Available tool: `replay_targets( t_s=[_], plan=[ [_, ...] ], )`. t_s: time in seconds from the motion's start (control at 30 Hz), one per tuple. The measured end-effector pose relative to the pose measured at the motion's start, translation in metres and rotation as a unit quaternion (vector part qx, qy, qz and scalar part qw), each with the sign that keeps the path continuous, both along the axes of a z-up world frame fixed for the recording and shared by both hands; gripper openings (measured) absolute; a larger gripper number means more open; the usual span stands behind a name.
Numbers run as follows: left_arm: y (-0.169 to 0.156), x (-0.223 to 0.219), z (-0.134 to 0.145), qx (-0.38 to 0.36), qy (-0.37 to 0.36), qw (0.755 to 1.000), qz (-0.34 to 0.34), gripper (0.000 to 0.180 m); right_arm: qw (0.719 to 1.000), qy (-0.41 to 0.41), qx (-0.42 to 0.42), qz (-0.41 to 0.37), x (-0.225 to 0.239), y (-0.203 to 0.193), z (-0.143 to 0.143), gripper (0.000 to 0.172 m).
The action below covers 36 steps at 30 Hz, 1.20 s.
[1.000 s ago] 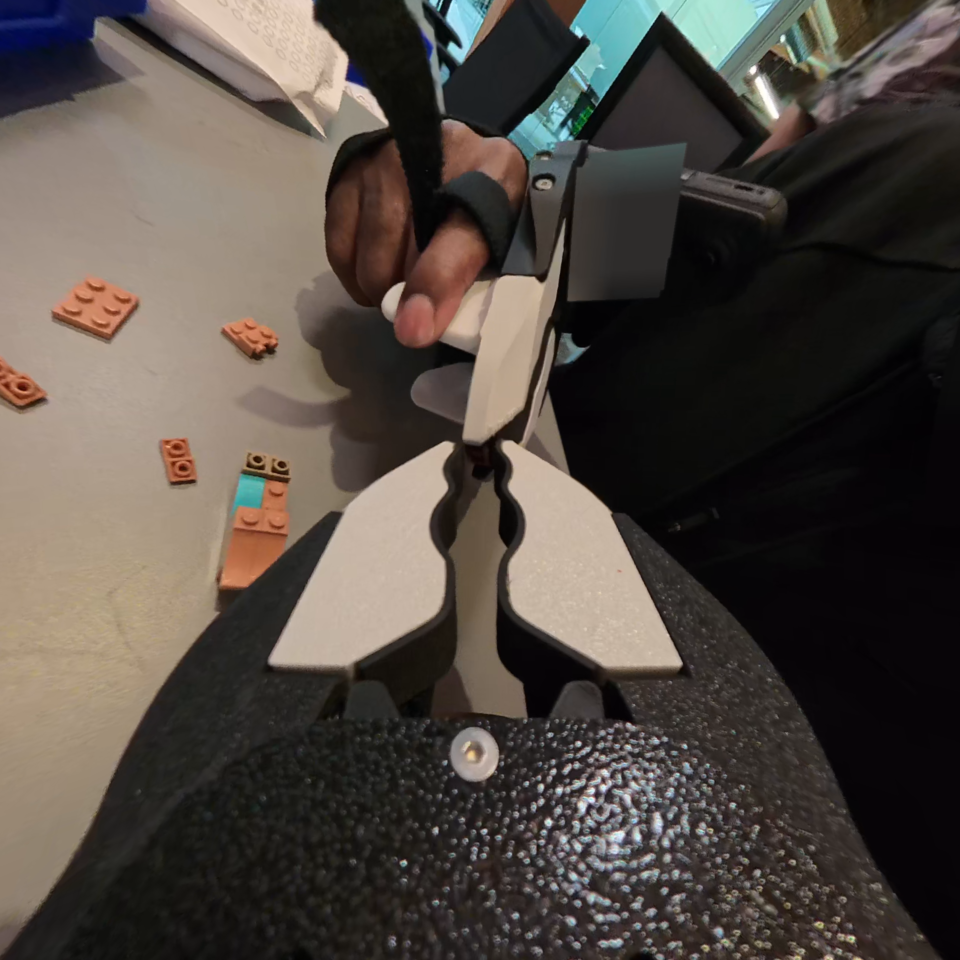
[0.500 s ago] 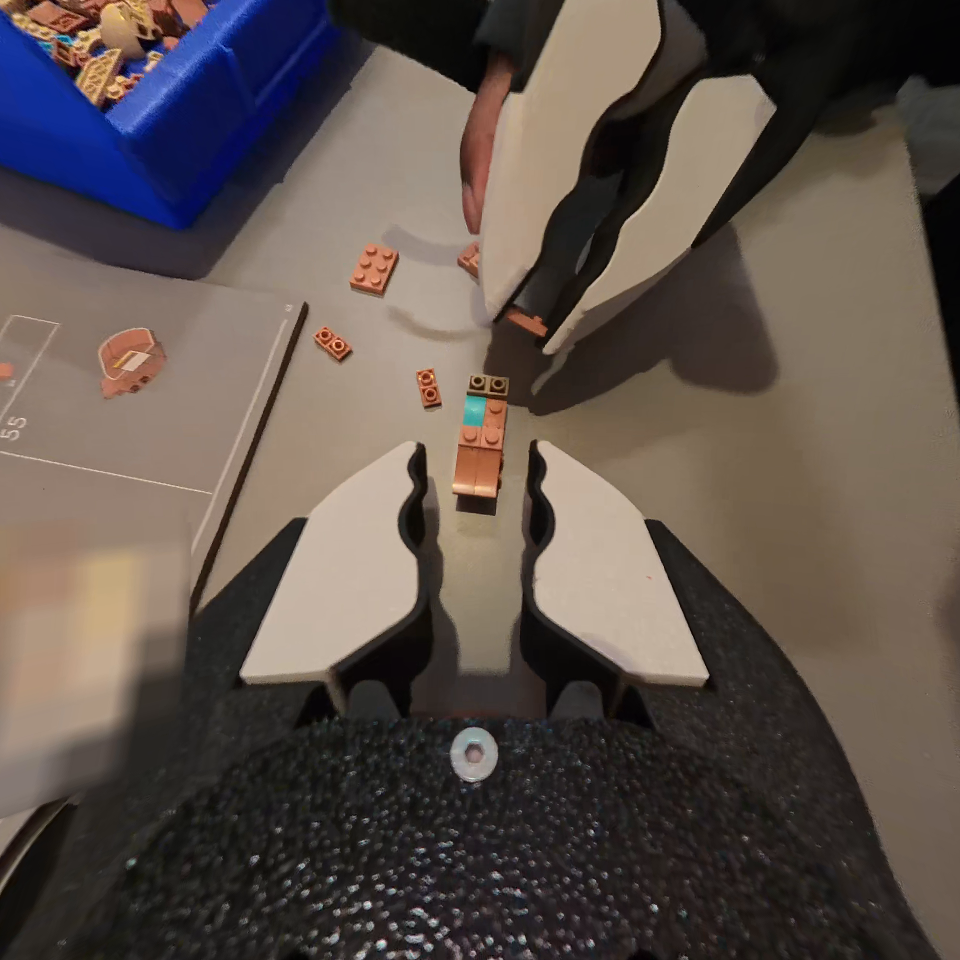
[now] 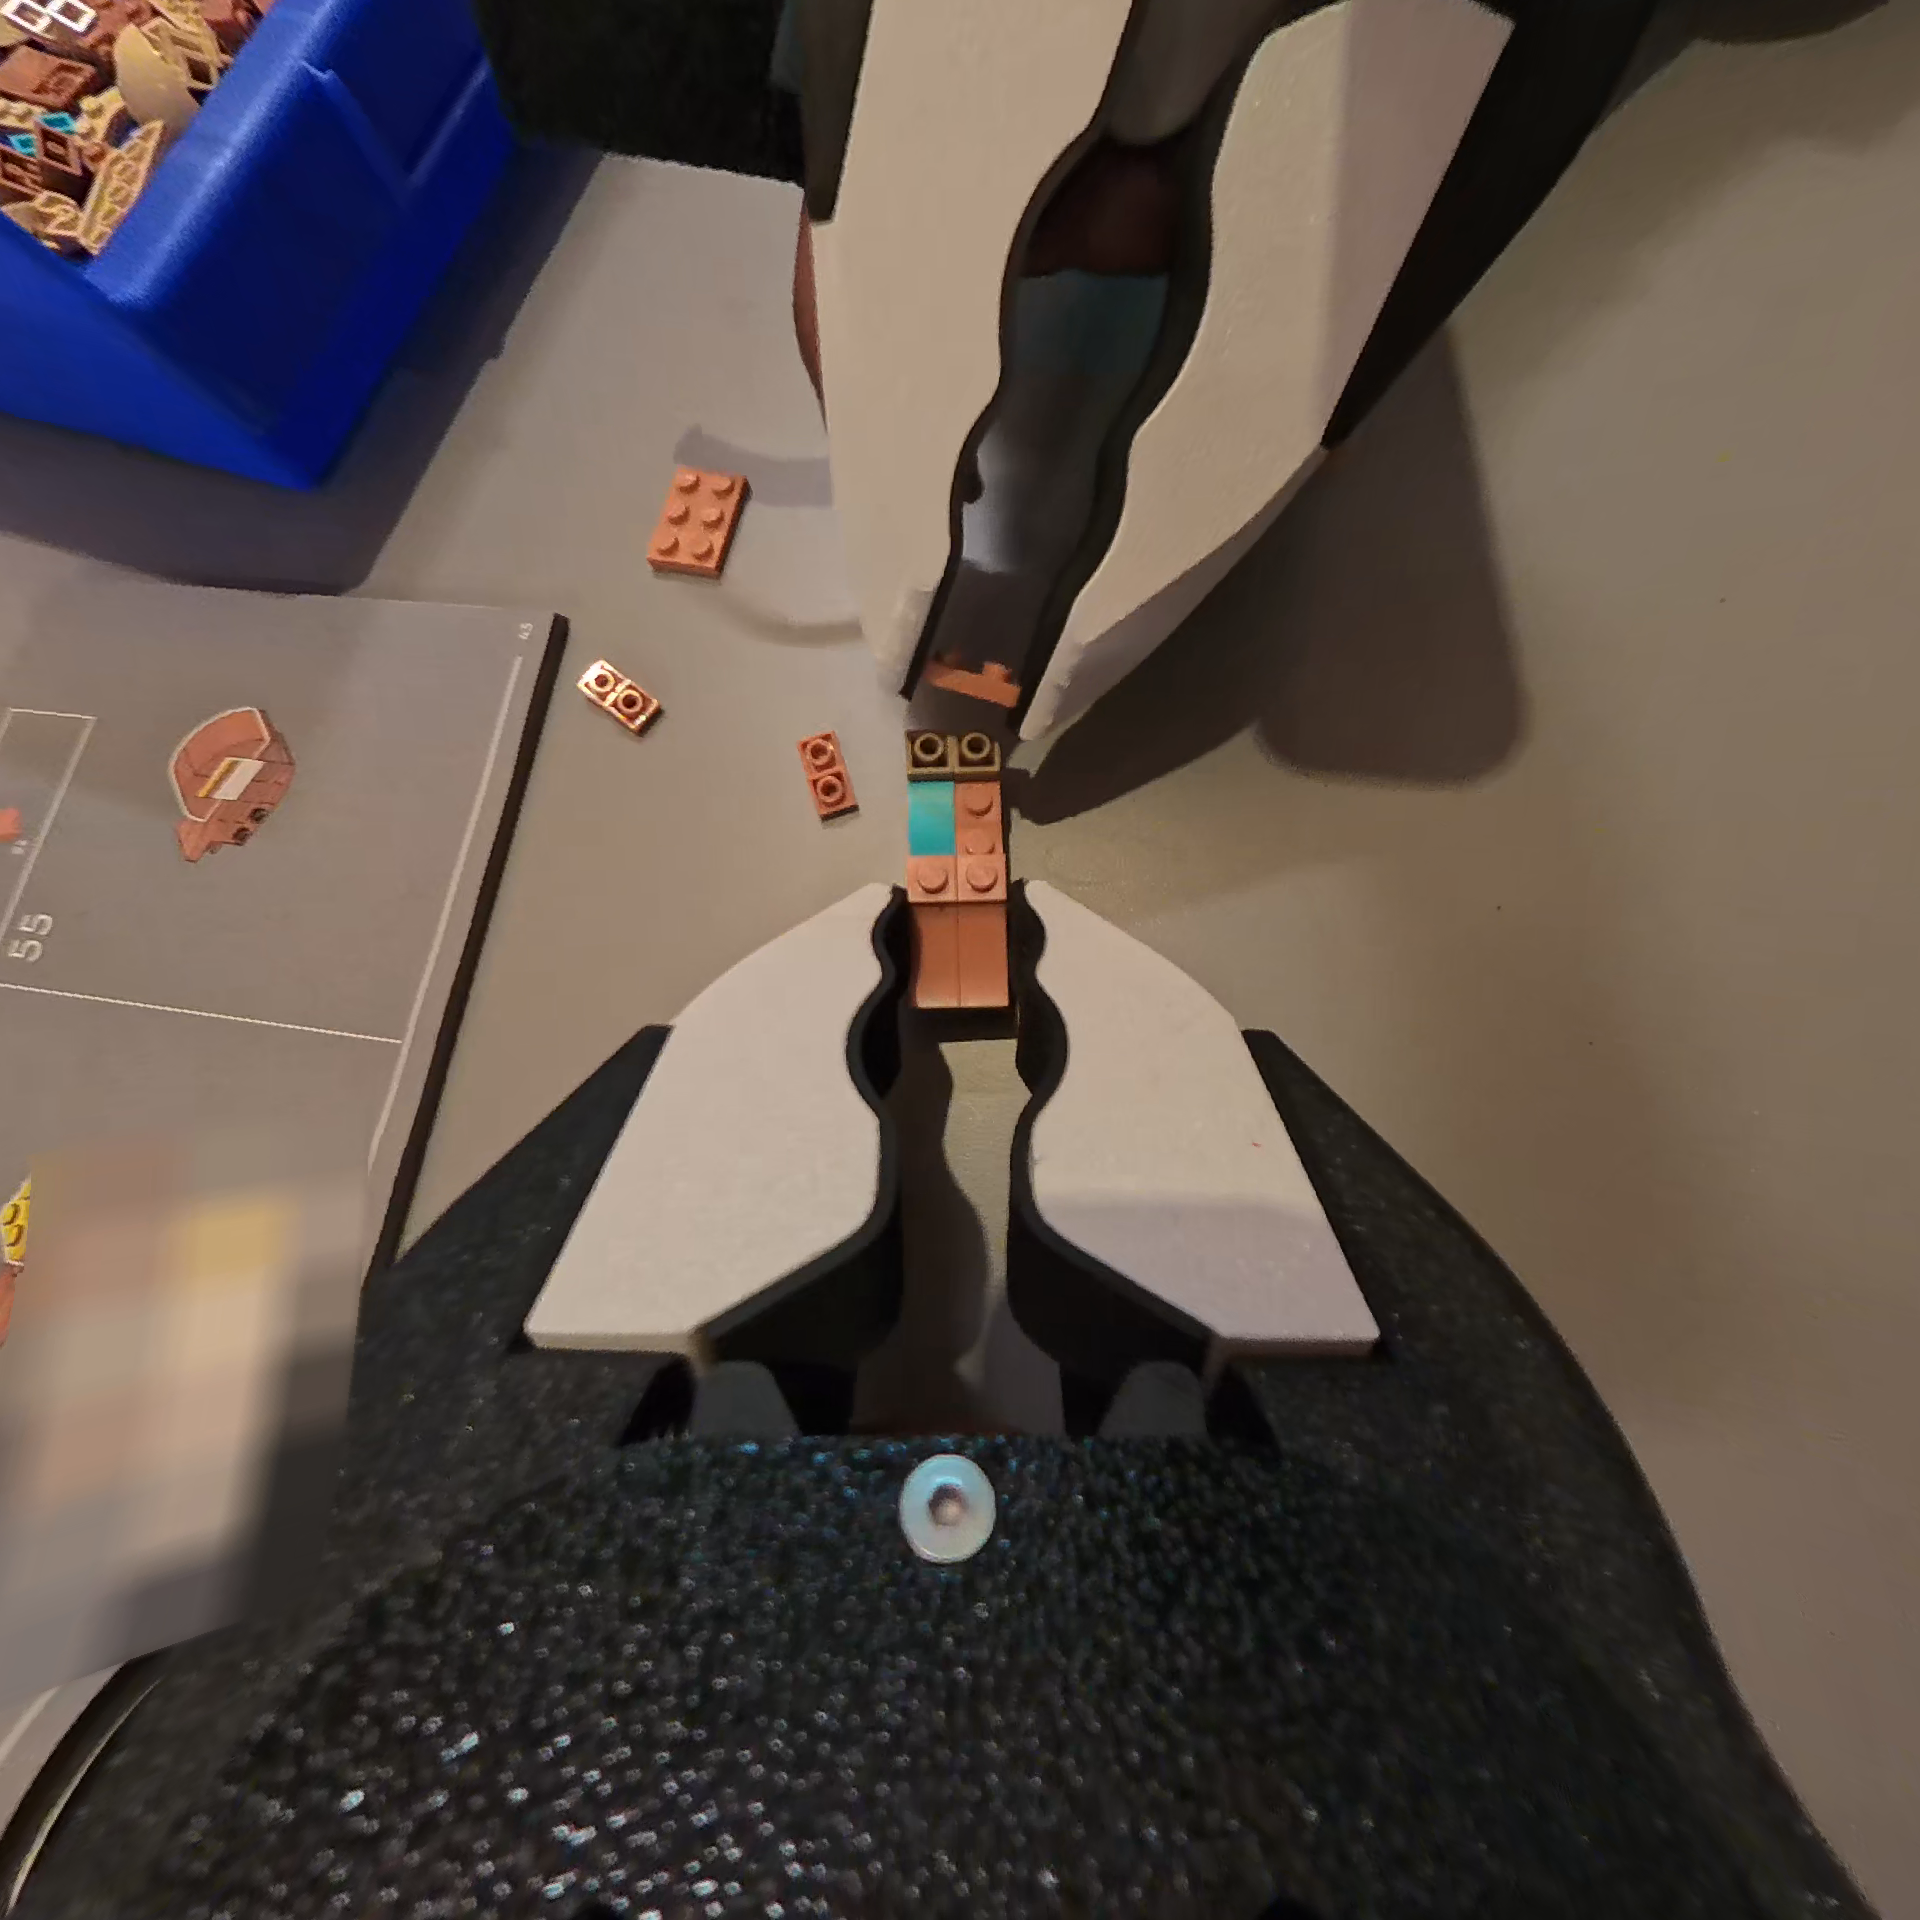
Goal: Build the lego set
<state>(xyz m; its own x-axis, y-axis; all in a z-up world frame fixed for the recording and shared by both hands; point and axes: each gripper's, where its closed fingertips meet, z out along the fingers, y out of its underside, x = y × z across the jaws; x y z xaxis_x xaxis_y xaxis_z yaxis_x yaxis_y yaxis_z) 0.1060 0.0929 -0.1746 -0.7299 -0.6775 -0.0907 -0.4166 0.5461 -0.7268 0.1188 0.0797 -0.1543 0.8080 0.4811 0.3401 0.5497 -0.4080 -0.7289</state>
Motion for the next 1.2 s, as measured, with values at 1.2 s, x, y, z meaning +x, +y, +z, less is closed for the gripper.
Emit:
replay_targets(
  t_s=[1.2],
  plan=[
    [0.002, -0.005, -0.001, -0.005, 0.019, 1.000, -0.001, 0.018, 0.998, 0.006, -0.050, 0.031, 0.006, -0.012, 0.003, 0.022]
  ],
)
